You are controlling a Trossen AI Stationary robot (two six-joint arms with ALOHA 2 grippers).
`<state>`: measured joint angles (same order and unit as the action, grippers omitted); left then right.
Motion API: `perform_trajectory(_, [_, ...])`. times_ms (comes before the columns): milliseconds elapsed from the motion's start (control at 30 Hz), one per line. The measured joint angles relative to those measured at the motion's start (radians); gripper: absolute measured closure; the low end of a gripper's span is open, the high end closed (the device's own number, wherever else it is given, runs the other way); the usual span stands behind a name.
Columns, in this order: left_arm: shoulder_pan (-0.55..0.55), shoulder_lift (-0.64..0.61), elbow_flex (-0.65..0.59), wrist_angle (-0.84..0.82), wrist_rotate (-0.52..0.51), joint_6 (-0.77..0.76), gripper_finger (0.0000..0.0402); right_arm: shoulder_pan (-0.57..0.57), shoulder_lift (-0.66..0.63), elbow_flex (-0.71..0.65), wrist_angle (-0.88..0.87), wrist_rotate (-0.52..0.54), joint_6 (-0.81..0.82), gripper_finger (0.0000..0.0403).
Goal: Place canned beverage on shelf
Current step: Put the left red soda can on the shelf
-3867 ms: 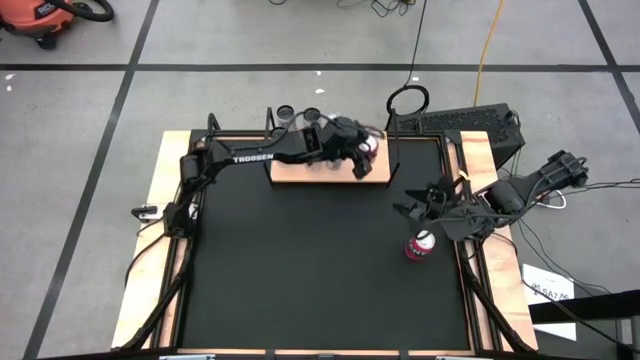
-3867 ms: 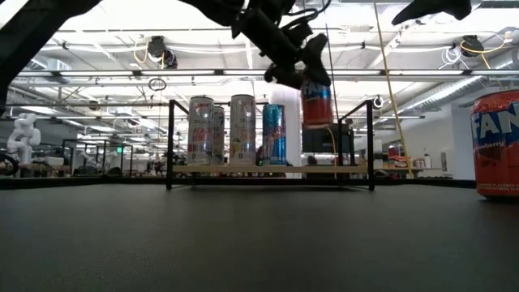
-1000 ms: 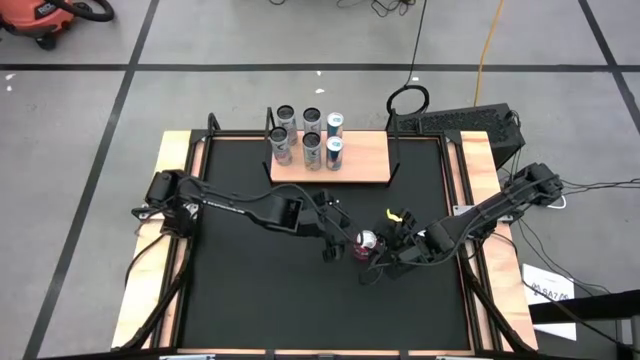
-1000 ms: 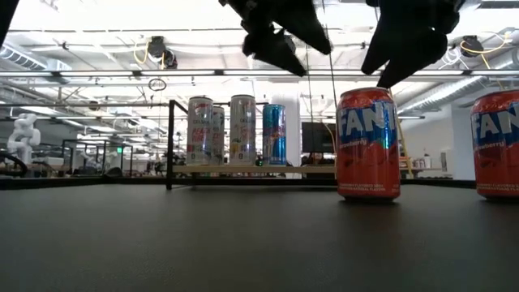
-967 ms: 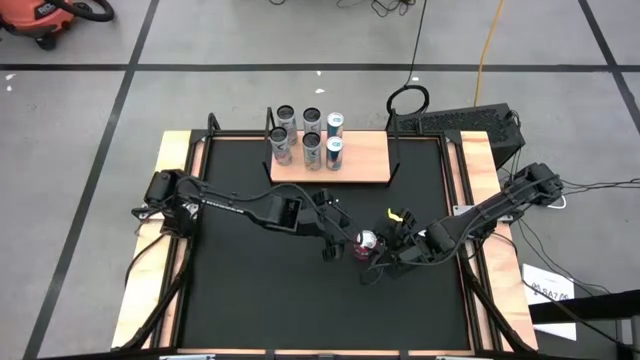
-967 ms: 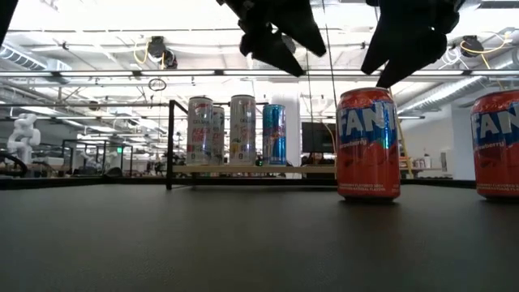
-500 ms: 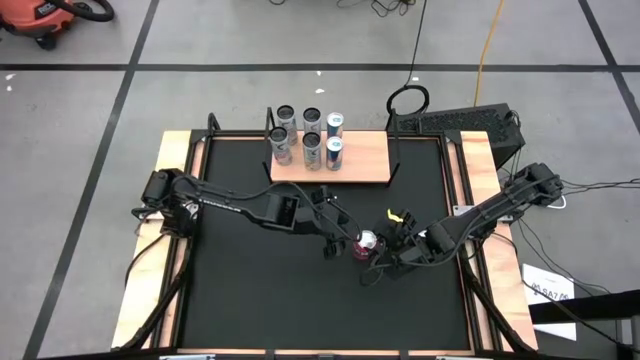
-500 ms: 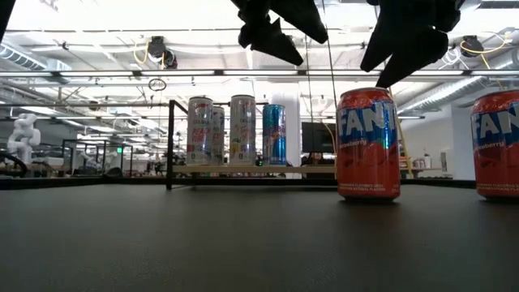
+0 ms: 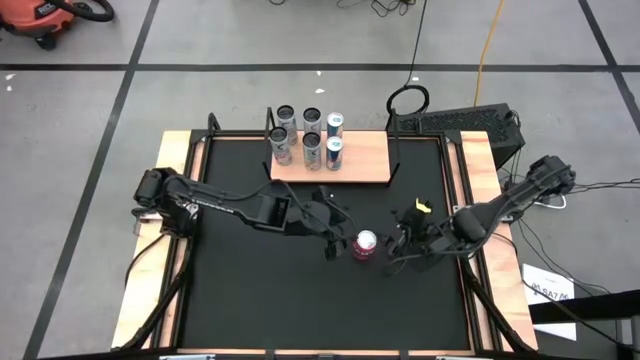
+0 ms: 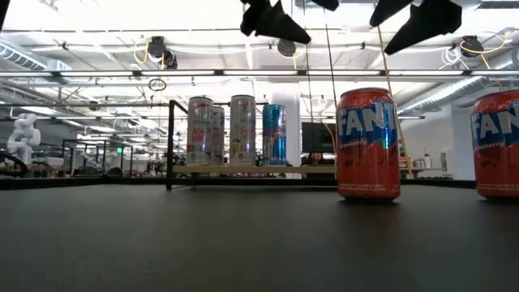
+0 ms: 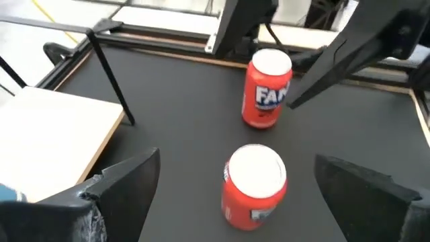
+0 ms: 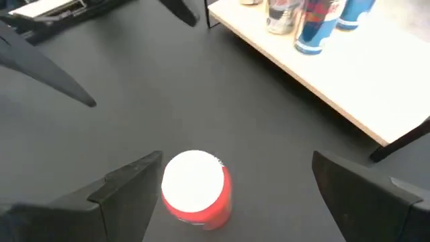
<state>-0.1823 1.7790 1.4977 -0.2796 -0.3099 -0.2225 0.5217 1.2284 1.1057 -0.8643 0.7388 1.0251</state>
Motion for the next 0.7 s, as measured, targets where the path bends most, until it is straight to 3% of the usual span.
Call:
perform_trajectory(400, [0.032, -0.214, -0.315, 0.259, -0.024, -0.08, 0.0011, 0.011, -0.092, -0.004, -0.039, 0.017, -0.035, 0.0035])
perform_trajectory(700, [0.043, -0.381, -0.526, 0.485, -0.041, -0.113, 0.0011, 0.011, -0.274, -0.284, 0.339, -0.105, -0.125, 0.0035])
